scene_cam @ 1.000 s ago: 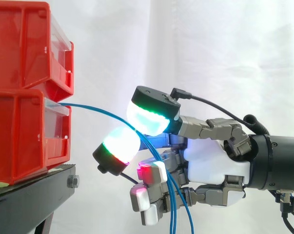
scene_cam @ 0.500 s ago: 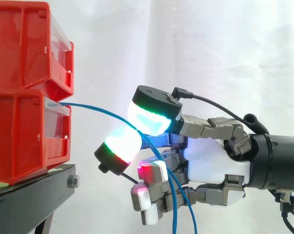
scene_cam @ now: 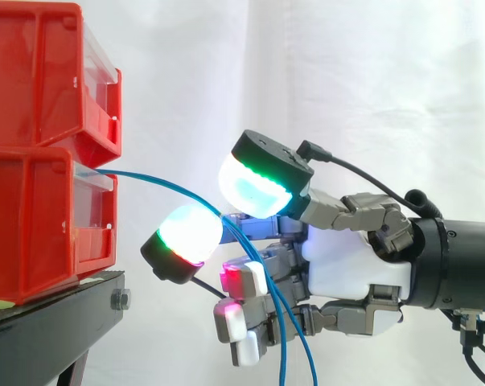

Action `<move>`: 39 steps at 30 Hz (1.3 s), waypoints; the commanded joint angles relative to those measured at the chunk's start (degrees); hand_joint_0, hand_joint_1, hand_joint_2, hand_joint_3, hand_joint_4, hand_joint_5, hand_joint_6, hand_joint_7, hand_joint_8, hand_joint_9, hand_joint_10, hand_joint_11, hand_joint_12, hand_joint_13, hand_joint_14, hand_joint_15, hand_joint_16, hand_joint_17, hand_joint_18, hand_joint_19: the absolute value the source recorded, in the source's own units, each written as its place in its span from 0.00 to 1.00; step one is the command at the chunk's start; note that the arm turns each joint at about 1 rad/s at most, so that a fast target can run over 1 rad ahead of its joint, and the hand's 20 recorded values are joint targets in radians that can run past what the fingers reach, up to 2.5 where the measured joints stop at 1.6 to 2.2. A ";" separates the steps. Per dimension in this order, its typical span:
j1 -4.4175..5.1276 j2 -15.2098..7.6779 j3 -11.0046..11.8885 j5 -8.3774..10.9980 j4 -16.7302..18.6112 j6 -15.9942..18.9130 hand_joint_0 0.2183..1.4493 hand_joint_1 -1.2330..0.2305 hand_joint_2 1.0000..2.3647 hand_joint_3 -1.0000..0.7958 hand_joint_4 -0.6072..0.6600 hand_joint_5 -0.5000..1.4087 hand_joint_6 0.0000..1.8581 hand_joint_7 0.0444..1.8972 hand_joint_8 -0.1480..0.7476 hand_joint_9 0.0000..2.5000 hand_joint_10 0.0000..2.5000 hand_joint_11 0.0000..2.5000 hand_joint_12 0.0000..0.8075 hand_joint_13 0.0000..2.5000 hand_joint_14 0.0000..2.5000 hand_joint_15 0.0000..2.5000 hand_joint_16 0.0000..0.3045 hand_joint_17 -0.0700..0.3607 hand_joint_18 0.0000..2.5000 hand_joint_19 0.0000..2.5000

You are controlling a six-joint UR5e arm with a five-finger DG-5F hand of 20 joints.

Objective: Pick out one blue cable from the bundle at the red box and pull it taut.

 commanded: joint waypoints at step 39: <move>-0.44 0.09 1.80 -3.60 -6.06 0.15 0.33 0.32 0.00 0.28 0.50 0.17 0.52 0.40 0.43 0.45 0.01 0.38 0.39 0.38 0.01 0.28 0.15 0.40 0.31 0.28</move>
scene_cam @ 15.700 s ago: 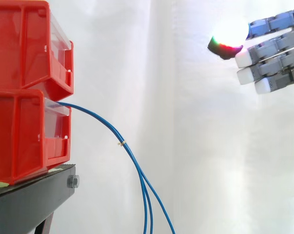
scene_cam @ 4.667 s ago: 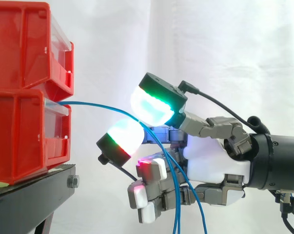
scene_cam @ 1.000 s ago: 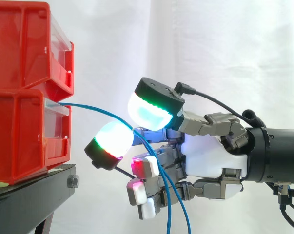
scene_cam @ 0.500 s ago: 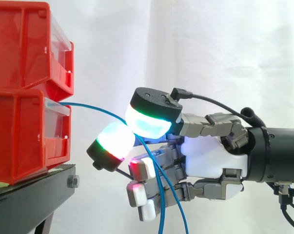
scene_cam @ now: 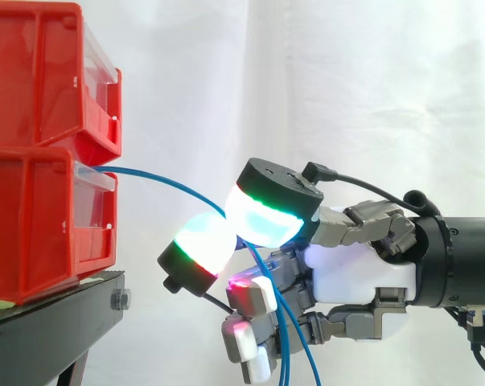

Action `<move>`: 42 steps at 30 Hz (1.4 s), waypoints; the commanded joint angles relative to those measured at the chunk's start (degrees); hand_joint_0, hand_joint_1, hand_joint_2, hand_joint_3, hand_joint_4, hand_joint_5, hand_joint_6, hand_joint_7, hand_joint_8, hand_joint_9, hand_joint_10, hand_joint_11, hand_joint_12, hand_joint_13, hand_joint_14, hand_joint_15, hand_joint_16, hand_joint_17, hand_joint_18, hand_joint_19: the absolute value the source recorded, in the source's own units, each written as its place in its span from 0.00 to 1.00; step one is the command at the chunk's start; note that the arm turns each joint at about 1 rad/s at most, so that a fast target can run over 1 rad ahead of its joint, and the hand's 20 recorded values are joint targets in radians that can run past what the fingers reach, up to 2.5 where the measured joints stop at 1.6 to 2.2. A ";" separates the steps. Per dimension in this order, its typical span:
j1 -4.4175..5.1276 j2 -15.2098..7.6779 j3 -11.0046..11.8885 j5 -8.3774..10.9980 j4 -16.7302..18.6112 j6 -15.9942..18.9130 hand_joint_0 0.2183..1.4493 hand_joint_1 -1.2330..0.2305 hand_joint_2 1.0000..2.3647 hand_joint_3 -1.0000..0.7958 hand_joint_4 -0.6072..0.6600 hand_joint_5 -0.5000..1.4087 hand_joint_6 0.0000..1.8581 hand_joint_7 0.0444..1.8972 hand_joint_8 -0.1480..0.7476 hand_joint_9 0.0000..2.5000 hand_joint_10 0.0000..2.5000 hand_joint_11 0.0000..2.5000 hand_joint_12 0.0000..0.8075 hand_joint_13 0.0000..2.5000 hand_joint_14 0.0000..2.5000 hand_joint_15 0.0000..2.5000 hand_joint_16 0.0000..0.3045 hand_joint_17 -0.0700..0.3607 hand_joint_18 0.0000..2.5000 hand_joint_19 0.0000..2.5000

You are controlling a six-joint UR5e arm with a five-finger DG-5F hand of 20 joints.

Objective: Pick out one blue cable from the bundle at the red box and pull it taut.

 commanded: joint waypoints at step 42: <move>-1.01 0.74 1.14 -2.01 -4.41 0.00 0.40 0.30 0.01 0.37 0.41 0.17 0.51 0.52 0.45 0.45 0.01 0.37 0.40 0.39 0.01 0.28 0.15 0.40 0.31 0.28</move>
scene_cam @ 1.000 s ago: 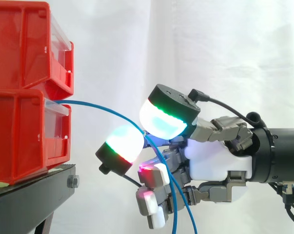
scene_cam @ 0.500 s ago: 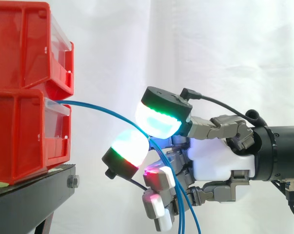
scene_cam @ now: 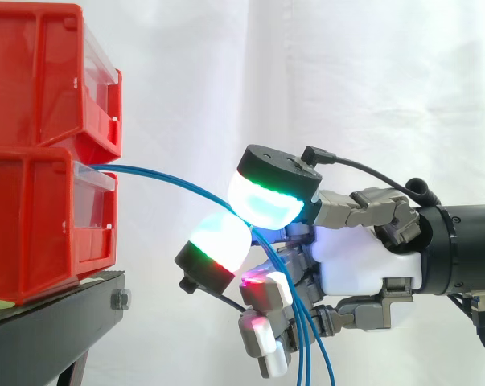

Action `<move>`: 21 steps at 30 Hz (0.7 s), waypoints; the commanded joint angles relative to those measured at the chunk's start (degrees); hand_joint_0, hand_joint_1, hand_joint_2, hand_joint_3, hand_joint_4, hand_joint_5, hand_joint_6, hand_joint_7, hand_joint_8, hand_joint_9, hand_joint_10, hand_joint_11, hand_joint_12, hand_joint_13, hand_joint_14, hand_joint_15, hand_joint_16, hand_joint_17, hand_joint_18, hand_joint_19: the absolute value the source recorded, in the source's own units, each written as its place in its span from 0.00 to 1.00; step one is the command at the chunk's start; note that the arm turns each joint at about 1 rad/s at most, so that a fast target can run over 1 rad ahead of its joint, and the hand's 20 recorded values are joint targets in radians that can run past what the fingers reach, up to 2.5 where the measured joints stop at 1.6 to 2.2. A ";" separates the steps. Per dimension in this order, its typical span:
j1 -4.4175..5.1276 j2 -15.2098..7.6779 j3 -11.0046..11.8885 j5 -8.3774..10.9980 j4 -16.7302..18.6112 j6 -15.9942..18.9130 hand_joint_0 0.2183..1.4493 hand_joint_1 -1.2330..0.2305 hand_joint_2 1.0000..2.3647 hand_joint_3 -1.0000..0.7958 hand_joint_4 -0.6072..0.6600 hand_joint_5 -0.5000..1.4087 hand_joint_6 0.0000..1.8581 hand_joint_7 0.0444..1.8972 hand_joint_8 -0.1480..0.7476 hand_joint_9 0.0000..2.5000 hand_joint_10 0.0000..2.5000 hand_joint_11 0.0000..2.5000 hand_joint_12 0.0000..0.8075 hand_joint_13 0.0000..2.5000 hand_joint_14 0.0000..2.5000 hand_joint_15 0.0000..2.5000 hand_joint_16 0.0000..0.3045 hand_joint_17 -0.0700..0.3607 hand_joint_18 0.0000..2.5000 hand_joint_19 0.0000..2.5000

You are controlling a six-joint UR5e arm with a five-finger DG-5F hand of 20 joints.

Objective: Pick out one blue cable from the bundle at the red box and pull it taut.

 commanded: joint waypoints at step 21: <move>-0.12 0.00 0.01 0.00 -0.36 0.04 0.40 0.26 0.00 0.28 0.43 0.17 0.52 0.47 0.43 0.44 0.01 0.37 0.38 0.39 0.01 0.28 0.14 0.39 0.32 0.27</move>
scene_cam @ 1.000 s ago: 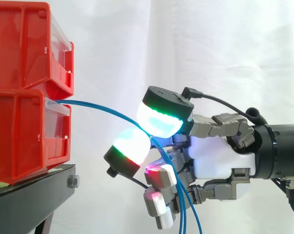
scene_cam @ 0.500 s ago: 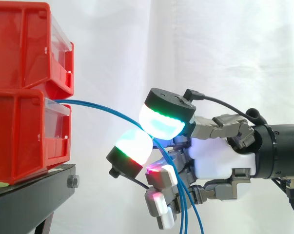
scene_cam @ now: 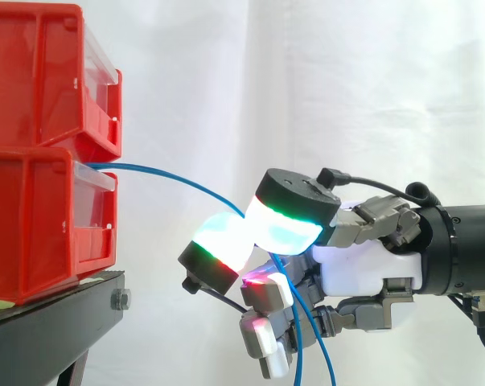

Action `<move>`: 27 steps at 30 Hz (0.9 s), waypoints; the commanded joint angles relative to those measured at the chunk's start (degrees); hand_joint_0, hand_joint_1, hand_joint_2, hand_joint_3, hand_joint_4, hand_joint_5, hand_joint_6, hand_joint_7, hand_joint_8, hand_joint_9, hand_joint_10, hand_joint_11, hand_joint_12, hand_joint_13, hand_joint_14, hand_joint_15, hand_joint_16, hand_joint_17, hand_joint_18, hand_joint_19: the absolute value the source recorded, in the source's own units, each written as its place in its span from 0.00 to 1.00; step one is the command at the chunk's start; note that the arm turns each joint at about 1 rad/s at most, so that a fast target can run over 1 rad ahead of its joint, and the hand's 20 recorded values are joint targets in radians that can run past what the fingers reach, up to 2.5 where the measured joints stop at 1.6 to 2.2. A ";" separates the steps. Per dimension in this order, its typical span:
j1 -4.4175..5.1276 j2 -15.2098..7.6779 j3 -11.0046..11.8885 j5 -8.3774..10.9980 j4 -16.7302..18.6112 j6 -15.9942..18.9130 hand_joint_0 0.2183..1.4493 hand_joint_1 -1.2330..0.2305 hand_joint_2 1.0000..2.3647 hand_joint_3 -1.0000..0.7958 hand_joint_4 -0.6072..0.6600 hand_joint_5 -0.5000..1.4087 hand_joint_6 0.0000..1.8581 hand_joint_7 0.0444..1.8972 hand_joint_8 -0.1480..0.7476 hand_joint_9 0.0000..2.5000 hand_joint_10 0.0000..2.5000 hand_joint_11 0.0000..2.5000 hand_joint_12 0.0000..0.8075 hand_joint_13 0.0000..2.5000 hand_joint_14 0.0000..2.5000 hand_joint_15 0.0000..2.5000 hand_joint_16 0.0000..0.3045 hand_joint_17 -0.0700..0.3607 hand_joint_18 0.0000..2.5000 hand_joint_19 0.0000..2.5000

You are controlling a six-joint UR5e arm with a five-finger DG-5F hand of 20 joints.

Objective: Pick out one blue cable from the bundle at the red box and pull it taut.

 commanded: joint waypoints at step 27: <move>-0.10 0.00 0.34 0.00 -0.15 0.00 0.34 0.36 0.02 0.42 0.45 0.18 0.51 0.48 0.46 0.46 0.01 0.37 0.41 0.39 0.01 0.28 0.15 0.40 0.31 0.29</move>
